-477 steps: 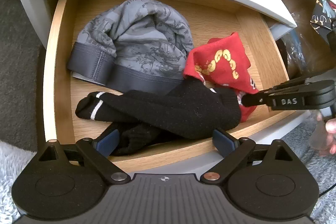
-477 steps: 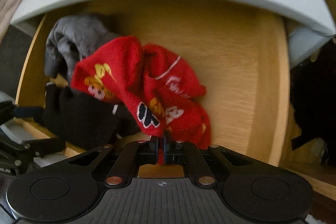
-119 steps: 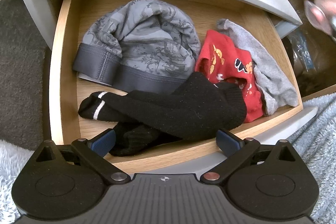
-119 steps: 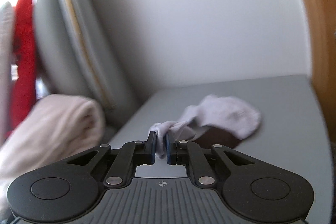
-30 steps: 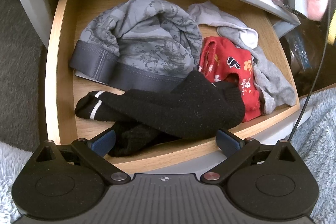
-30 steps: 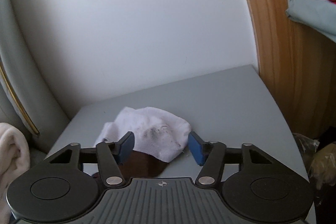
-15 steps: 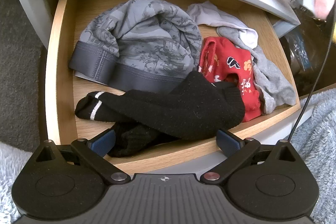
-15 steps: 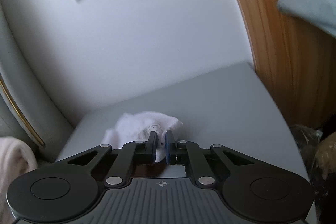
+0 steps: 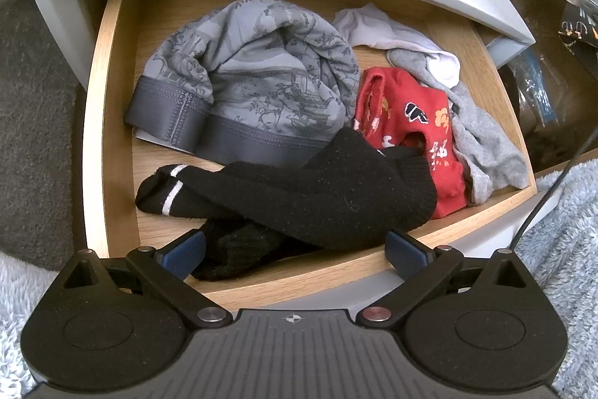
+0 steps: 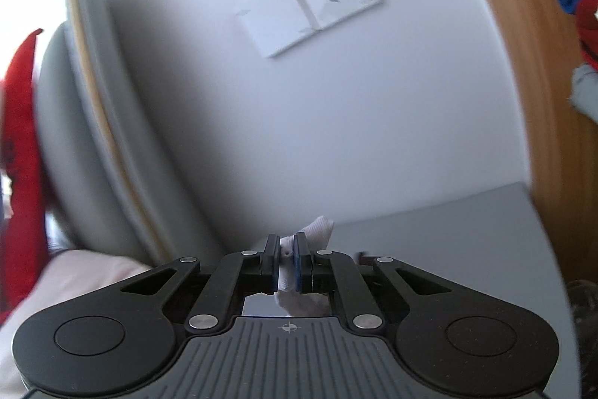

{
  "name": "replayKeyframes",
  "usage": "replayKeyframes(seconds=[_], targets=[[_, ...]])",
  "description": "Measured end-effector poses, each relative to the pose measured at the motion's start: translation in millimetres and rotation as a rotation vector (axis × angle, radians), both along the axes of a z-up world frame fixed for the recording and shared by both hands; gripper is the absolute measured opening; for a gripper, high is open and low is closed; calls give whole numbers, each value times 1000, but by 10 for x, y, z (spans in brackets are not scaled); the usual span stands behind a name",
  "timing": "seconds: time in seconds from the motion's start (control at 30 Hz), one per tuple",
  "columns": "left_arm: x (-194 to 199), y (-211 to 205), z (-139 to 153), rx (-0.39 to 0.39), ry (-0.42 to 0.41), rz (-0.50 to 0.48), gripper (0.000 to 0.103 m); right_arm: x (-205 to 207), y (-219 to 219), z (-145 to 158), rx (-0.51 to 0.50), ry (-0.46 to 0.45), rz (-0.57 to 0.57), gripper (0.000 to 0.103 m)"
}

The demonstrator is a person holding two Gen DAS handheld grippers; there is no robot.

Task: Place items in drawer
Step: 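Pull the white sock off the brown sock and drop it in the drawer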

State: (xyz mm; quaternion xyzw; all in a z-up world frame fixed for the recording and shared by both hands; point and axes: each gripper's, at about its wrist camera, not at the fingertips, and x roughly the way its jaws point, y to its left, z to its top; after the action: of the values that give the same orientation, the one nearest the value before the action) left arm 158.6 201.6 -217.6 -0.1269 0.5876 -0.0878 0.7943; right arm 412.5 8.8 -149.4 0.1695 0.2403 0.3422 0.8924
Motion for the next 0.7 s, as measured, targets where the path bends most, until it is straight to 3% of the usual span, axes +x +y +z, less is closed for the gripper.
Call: replayKeyframes(seconds=[0.17,0.27,0.7], targets=[[-6,-4,2,3,0,7,103,-420,79,73,-2,10,86,7],[-7,11,-6,-7,6,15,103,-697,30,-59,-2,98,78,7],[-12,40,-1,-21,13,24,103,-1127,-371,-906,-155,489,-245,4]])
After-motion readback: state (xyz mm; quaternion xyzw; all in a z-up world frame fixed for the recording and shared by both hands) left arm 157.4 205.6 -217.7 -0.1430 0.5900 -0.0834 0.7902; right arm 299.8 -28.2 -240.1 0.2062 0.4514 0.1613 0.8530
